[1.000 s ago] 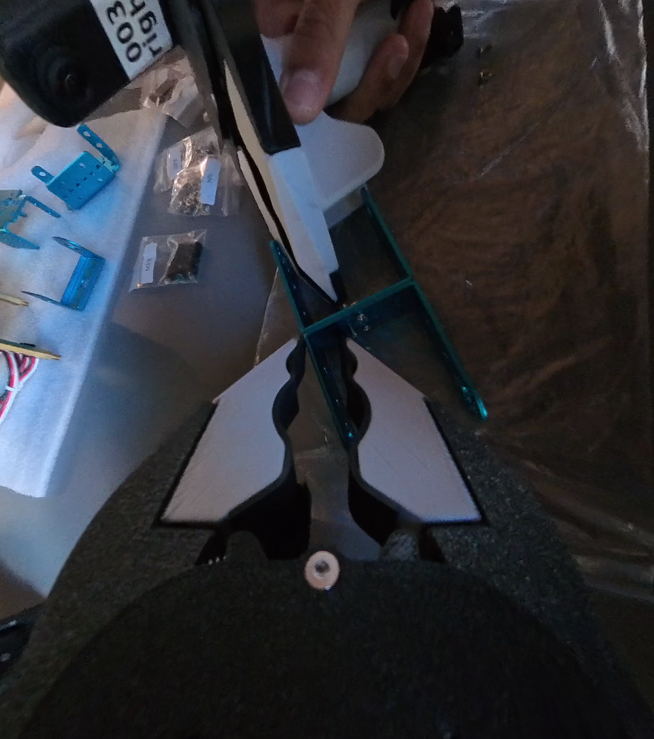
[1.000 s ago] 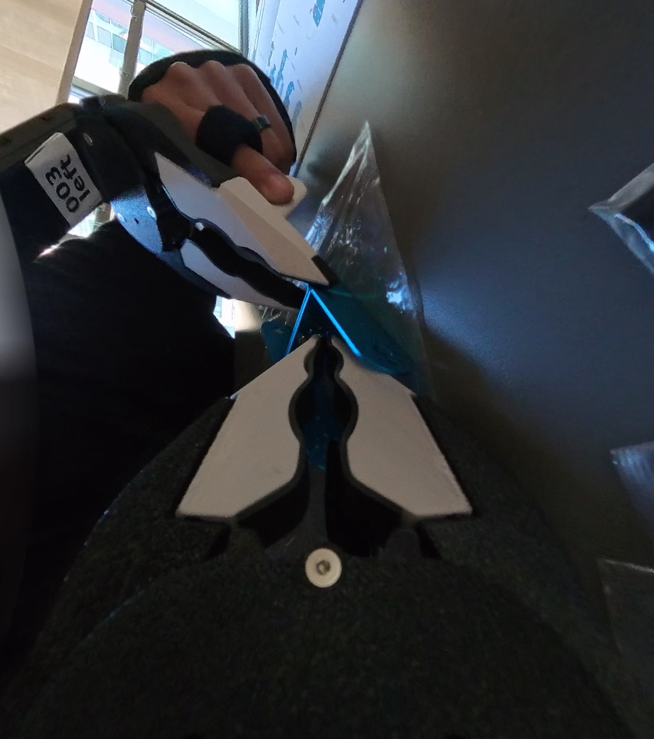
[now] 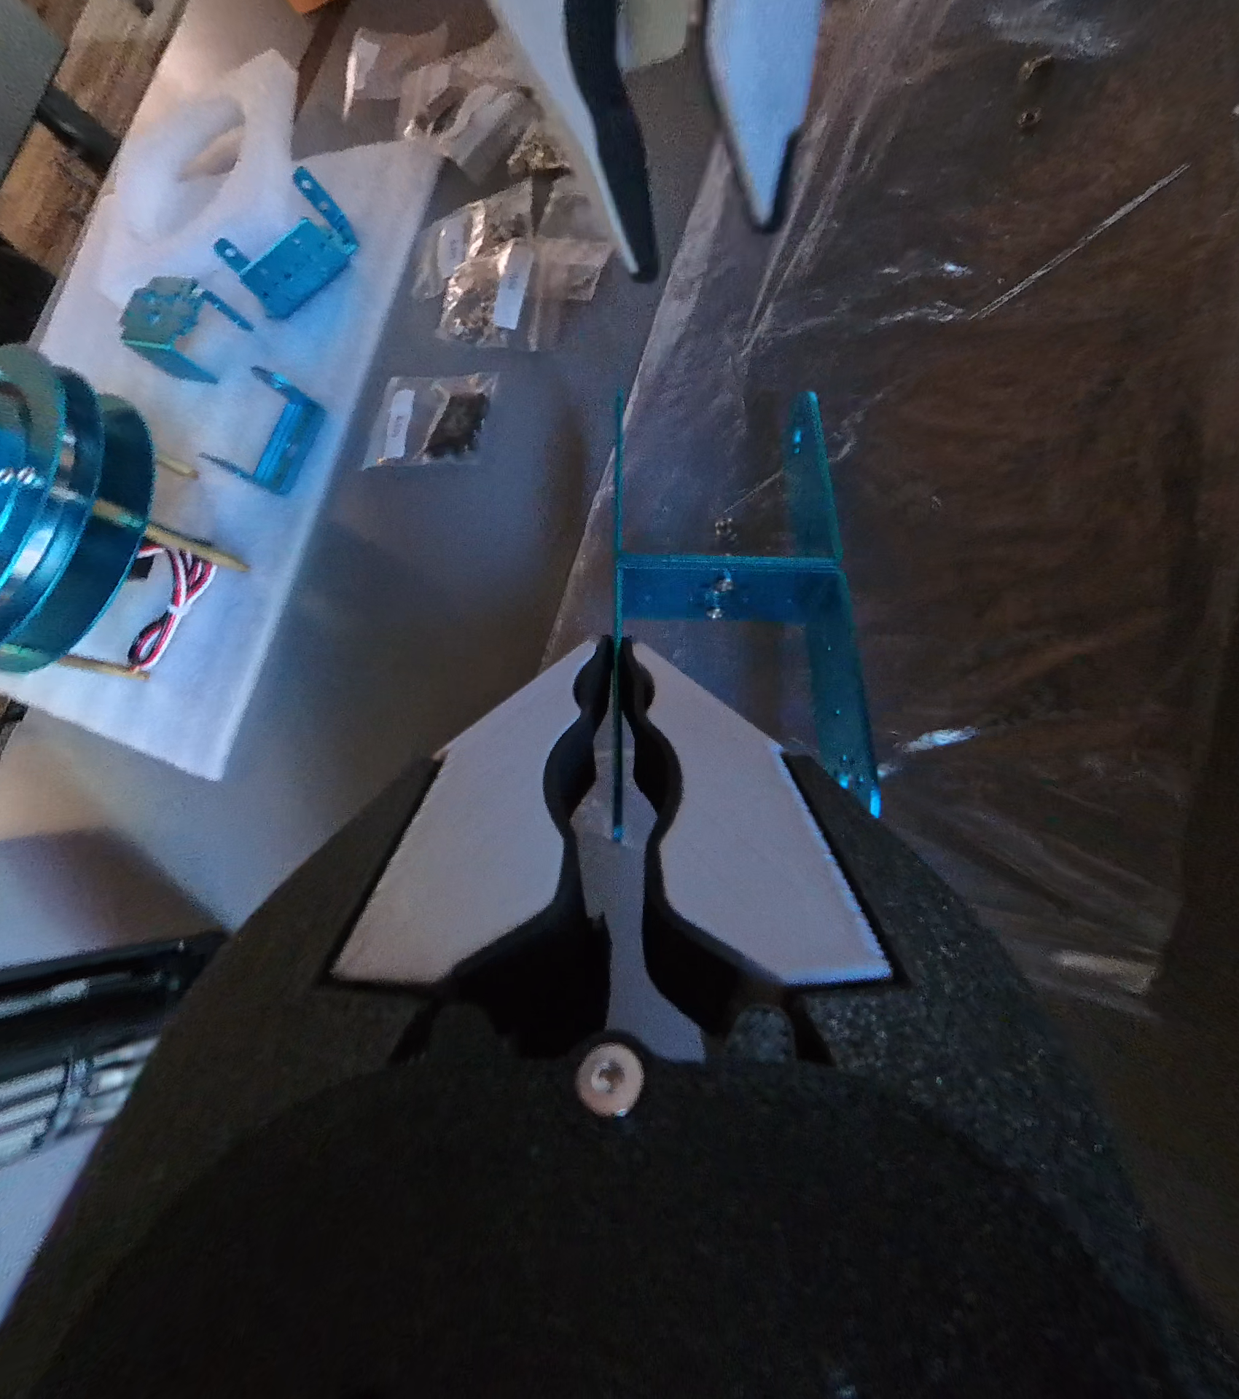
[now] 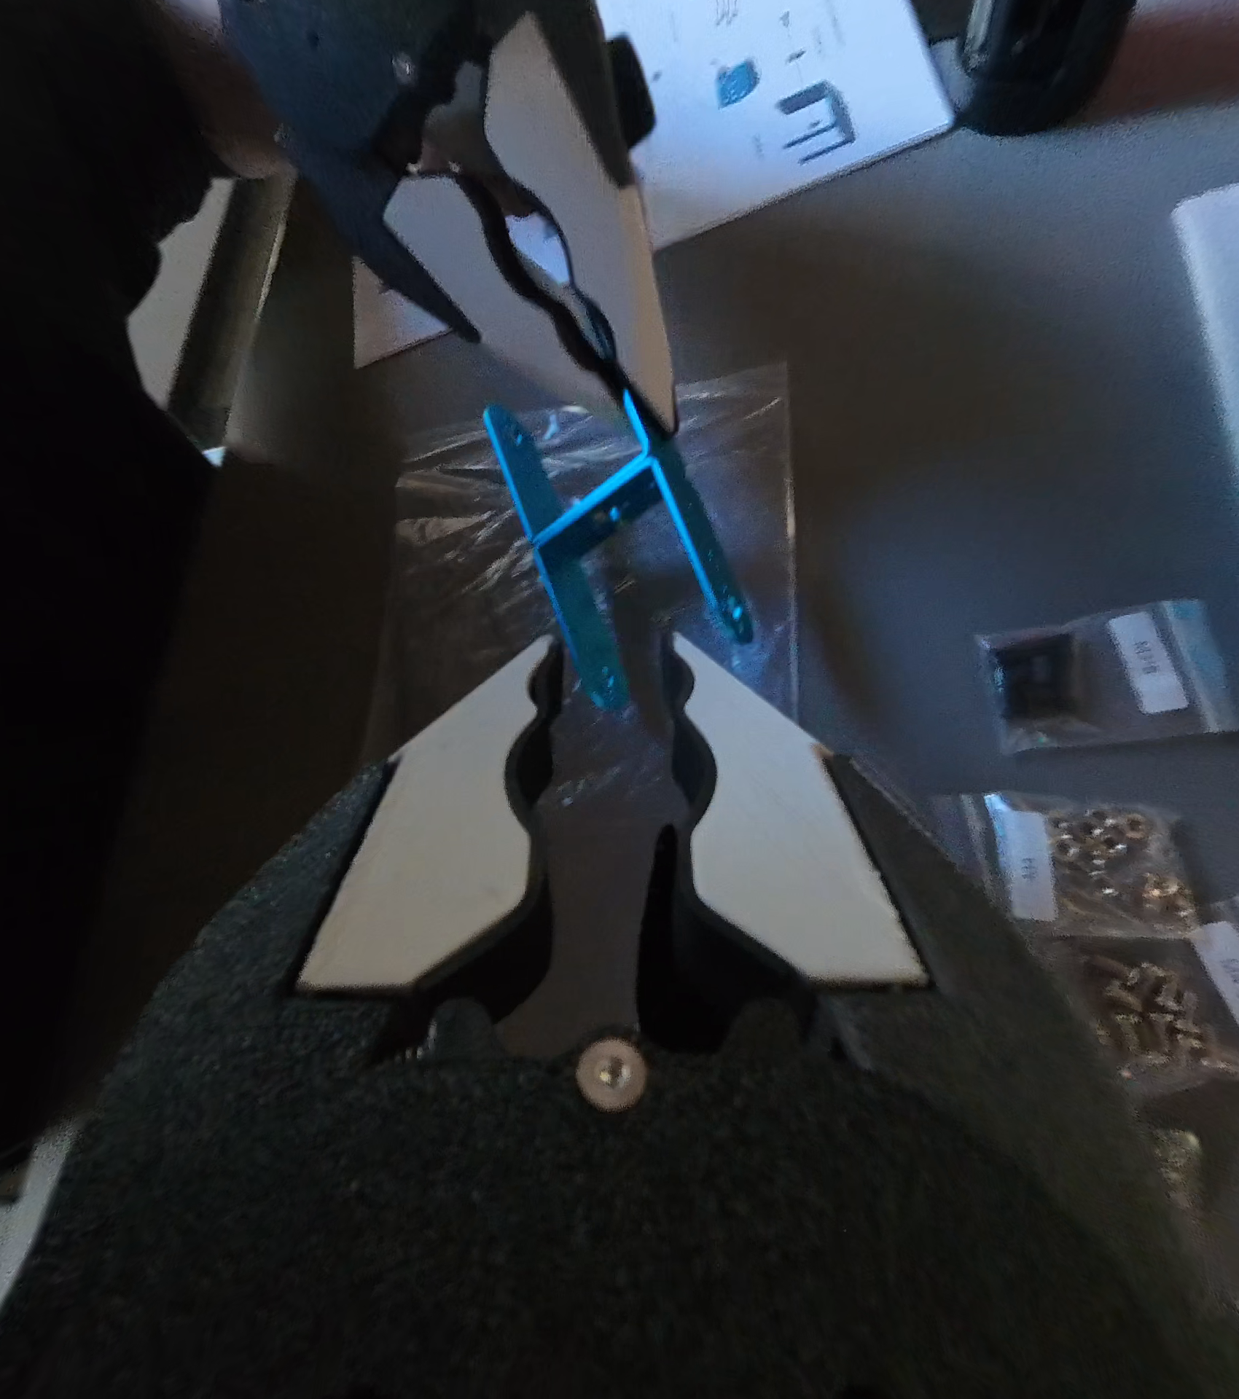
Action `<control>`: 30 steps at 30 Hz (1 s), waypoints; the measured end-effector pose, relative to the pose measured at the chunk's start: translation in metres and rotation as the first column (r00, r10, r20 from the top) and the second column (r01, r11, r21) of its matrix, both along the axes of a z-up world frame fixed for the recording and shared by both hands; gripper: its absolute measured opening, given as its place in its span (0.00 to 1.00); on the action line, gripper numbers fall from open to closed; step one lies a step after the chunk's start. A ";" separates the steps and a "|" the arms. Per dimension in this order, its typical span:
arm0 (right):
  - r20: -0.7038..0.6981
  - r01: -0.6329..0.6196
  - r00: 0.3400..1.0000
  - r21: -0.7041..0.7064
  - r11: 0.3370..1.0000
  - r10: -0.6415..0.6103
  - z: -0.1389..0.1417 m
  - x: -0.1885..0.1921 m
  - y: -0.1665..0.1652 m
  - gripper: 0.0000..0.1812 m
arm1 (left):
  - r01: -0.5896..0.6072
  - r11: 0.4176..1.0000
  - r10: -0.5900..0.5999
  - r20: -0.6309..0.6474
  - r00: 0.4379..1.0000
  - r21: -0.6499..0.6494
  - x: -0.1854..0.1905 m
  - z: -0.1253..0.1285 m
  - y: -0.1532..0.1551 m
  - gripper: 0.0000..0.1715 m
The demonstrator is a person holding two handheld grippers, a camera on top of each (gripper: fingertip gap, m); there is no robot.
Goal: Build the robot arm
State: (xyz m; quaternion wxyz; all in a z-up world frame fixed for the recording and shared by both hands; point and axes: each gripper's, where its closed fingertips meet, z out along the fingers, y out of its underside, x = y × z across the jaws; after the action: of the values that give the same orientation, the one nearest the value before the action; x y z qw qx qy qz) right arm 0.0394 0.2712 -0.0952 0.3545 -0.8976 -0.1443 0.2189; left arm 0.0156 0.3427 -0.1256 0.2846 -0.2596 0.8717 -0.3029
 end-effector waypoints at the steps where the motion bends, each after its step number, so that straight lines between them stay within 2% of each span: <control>1: -0.009 -0.011 1.000 -0.016 1.000 0.011 0.000 -0.003 -0.003 0.14 | -0.032 0.999 0.032 0.019 0.999 -0.017 -0.003 0.004 0.001 0.00; 4: -0.025 -0.023 0.999 0.017 1.000 0.024 -0.003 -0.019 -0.002 0.13 | -0.146 0.988 0.138 0.124 0.983 0.051 -0.012 0.010 0.006 0.00; 7: -0.022 -0.021 1.000 -0.033 0.999 0.020 -0.024 -0.033 0.004 0.17 | -0.313 0.934 0.275 0.214 0.937 0.172 -0.025 0.012 0.026 0.00; 9: 0.055 -0.014 0.998 -0.013 1.000 0.015 -0.036 -0.037 0.013 0.14 | -0.420 0.898 0.392 0.195 0.899 0.133 -0.042 0.013 0.039 0.00; 12: 0.115 -0.028 0.993 -0.026 0.999 0.031 -0.046 -0.041 0.026 0.14 | -0.566 0.824 0.566 0.105 0.818 -0.032 -0.065 0.017 0.045 0.00; 13: 0.141 -0.026 0.990 -0.020 0.999 0.028 -0.046 -0.038 0.032 0.11 | -0.587 0.804 0.594 0.090 0.800 -0.092 -0.070 0.021 0.042 0.00; 16: 0.250 -0.028 0.967 -0.078 0.997 0.047 -0.052 -0.020 0.037 0.13 | -0.640 0.747 0.656 0.041 0.754 -0.179 -0.083 0.021 0.032 0.00; 17: 0.282 -0.028 0.958 -0.084 0.996 0.050 -0.054 -0.015 0.039 0.13 | -0.656 0.733 0.672 0.042 0.739 -0.179 -0.086 0.019 0.030 0.00; 20: 0.221 -0.096 0.969 -0.057 0.994 0.107 -0.051 -0.033 0.041 0.12 | -0.681 0.709 0.698 0.043 0.715 -0.183 -0.089 0.014 0.022 0.00; 23: 0.351 -0.097 0.929 -0.062 0.993 0.113 -0.066 -0.027 0.042 0.09 | -0.732 0.660 0.746 0.026 0.666 -0.168 -0.095 0.005 0.025 0.00; 25: 0.351 -0.098 0.931 -0.027 0.995 0.101 -0.064 -0.028 0.044 0.07 | -0.770 0.606 0.788 0.015 0.616 -0.201 -0.097 0.002 0.029 0.00; 30: 0.299 -0.095 0.949 -0.038 0.995 0.102 -0.067 -0.031 0.044 0.04 | -0.810 0.534 0.825 -0.060 0.562 -0.245 -0.100 -0.013 0.025 0.00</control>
State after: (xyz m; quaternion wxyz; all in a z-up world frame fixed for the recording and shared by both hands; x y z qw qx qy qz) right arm 0.0087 0.3152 -0.1619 0.3065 -0.9161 -0.2385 0.0992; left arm -0.0847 0.3679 -0.1384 0.3858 -0.6598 0.5954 -0.2477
